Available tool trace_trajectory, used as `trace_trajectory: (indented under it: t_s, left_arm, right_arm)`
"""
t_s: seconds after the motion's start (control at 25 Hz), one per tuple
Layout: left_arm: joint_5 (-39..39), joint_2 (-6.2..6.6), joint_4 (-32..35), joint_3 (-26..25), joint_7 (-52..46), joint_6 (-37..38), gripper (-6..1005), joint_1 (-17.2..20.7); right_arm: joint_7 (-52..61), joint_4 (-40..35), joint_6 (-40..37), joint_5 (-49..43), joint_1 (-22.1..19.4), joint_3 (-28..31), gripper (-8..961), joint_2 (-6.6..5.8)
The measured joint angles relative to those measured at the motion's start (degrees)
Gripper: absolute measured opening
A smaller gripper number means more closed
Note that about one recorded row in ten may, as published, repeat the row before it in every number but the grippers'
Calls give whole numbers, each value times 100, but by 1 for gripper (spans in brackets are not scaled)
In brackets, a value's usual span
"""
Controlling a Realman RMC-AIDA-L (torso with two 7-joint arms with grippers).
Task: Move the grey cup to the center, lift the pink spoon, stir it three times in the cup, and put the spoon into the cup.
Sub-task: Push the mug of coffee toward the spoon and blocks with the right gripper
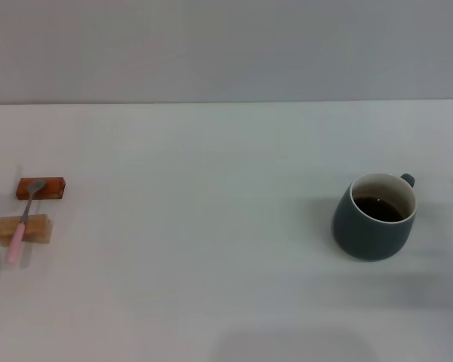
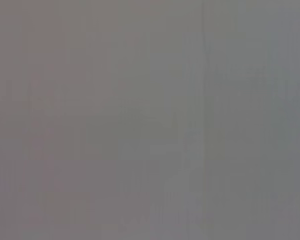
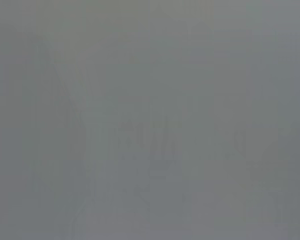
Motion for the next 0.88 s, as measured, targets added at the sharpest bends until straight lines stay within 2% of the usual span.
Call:
trace_trajectory:
  t_s: [0.24, 0.88]
  left_arm:
    - [0, -4, 39, 12, -21, 22, 826, 90]
    - [0, -5, 56, 74, -45, 29, 822, 101]
  right_arm:
    - [3, 58, -19, 0, -187, 0, 660, 0]
    - [18, 77, -36, 0, -294, 0, 576, 1]
